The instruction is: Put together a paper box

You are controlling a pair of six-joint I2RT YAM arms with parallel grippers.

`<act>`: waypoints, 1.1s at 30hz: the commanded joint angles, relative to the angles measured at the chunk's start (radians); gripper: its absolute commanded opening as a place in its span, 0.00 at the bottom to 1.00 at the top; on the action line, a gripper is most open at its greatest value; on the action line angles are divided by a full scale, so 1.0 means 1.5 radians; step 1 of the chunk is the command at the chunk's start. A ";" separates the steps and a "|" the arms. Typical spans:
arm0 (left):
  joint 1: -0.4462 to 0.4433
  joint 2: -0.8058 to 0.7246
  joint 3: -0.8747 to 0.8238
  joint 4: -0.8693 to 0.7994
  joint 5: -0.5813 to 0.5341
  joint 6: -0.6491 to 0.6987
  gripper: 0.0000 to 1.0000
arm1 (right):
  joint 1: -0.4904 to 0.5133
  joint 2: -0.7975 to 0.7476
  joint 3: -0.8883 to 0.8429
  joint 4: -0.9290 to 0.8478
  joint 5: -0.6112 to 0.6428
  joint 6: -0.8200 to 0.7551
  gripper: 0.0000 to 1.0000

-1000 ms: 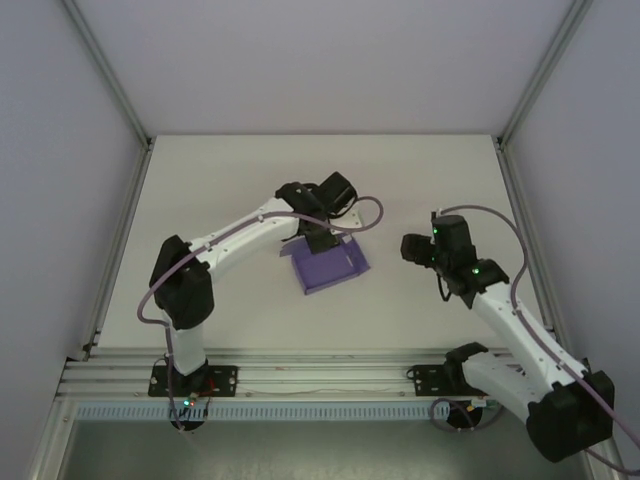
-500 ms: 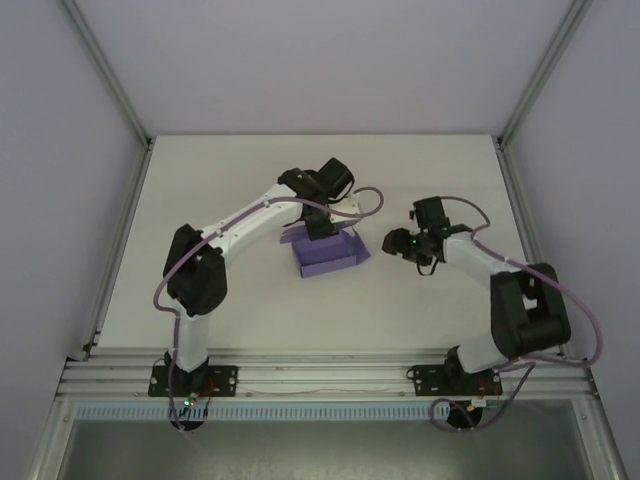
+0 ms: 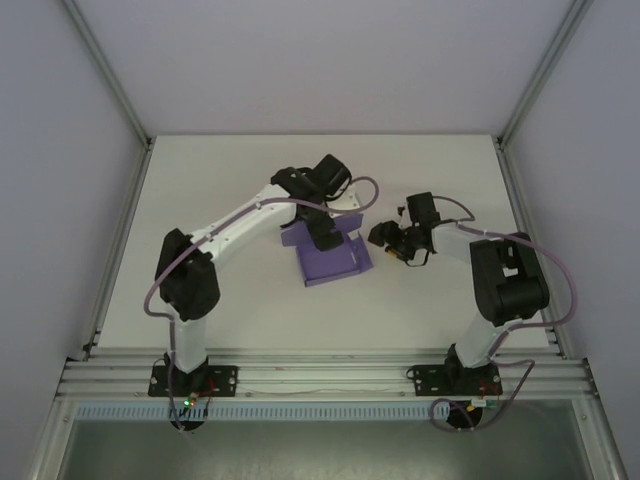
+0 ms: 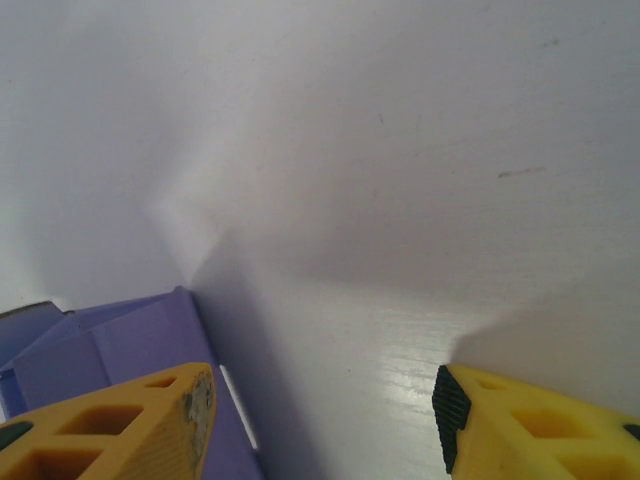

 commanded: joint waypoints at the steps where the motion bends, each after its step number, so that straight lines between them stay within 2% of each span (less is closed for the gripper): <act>1: -0.002 -0.093 -0.018 0.047 -0.065 -0.159 1.00 | 0.002 -0.020 0.002 -0.017 -0.015 -0.014 0.61; 4: -0.001 -0.174 -0.089 0.068 -0.172 -0.352 1.00 | 0.002 -0.014 -0.007 -0.016 -0.023 -0.015 0.60; 7: 0.003 -0.292 -0.241 0.092 -0.197 -0.513 1.00 | 0.002 -0.010 -0.019 -0.011 -0.022 -0.015 0.60; 9: 0.008 -0.368 -0.354 0.119 -0.173 -0.611 1.00 | 0.002 -0.010 -0.024 -0.005 -0.035 -0.012 0.60; 12: 0.025 -0.461 -0.499 0.202 -0.079 -0.730 0.99 | 0.003 -0.016 -0.026 -0.003 -0.054 -0.006 0.58; 15: 0.034 -0.514 -0.622 0.366 -0.006 -0.818 0.87 | 0.011 -0.028 -0.032 0.002 -0.065 -0.003 0.53; 17: 0.047 -0.514 -0.684 0.487 0.049 -0.856 0.80 | 0.018 -0.035 -0.035 0.004 -0.075 0.000 0.52; 19: 0.064 -0.489 -0.711 0.562 0.099 -0.872 0.80 | 0.022 -0.041 -0.043 0.019 -0.089 0.010 0.52; 26: 0.087 -0.340 -0.685 0.651 0.196 -0.887 0.72 | 0.039 -0.047 -0.055 0.072 -0.123 0.044 0.52; 33: 0.087 -0.274 -0.659 0.653 0.214 -0.854 0.57 | 0.066 -0.041 -0.057 0.093 -0.133 0.064 0.46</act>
